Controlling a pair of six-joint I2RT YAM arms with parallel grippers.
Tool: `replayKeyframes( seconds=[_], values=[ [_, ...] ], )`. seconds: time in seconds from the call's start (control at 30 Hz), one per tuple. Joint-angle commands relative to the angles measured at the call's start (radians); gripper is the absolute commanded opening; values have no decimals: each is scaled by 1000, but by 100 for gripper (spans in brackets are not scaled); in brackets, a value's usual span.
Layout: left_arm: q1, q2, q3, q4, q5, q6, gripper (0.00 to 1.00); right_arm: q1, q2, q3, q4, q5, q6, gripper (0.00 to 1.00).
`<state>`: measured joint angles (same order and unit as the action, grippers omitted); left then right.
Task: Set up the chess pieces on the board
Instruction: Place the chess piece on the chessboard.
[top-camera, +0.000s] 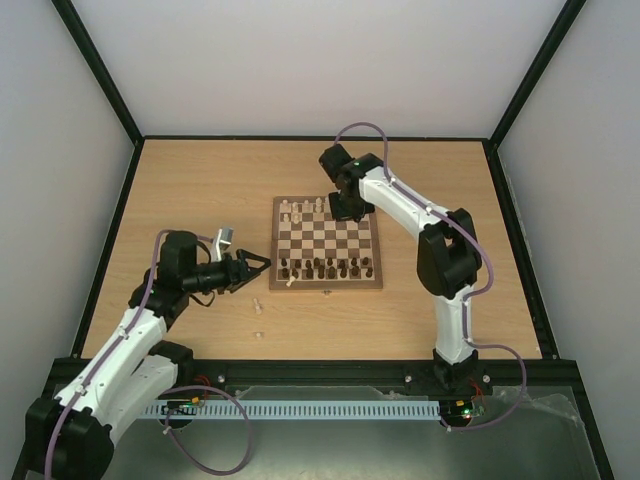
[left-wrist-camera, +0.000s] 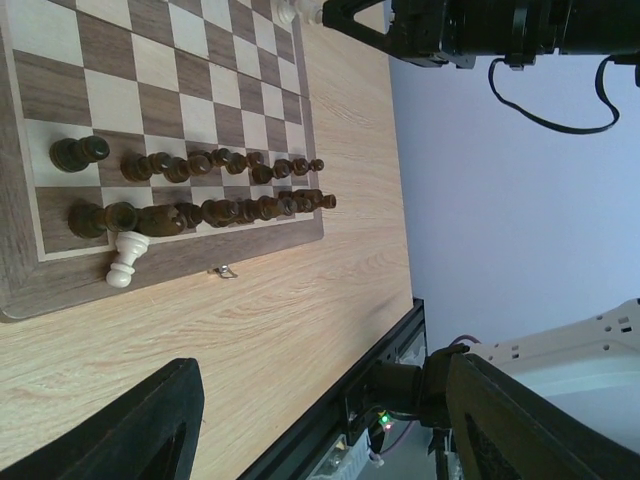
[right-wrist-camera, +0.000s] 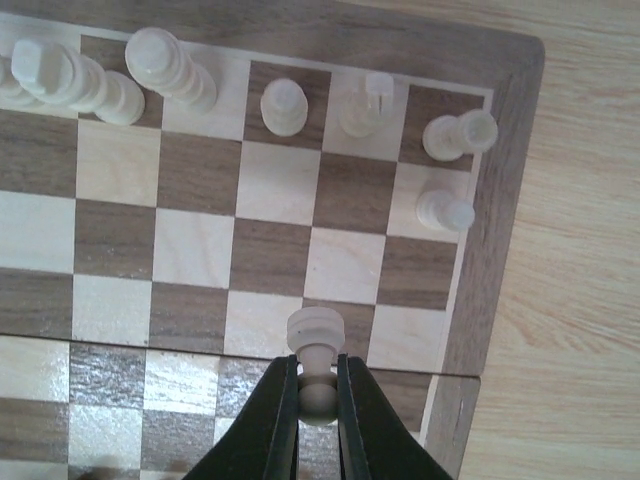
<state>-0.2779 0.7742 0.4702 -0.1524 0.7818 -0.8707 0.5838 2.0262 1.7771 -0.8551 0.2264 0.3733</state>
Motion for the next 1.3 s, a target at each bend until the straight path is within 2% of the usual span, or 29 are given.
replayKeyframes(
  seconds=[0.0, 0.47, 0.77, 1.1, 1.27],
  values=[
    [23, 14, -10, -16, 49, 37, 69, -12, 50, 67, -90, 2, -33, 3],
    [43, 61, -2, 6, 57, 44, 69, -79, 164, 121, -69, -25, -68, 4],
    [52, 87, 8, 10, 60, 53, 68, -85, 225, 184, -65, -48, -83, 5],
    [54, 98, 10, 16, 59, 53, 68, -88, 243, 180, -59, -54, -88, 5],
    [56, 104, 8, 22, 58, 55, 68, -88, 243, 182, -58, -50, -86, 11]
  ],
)
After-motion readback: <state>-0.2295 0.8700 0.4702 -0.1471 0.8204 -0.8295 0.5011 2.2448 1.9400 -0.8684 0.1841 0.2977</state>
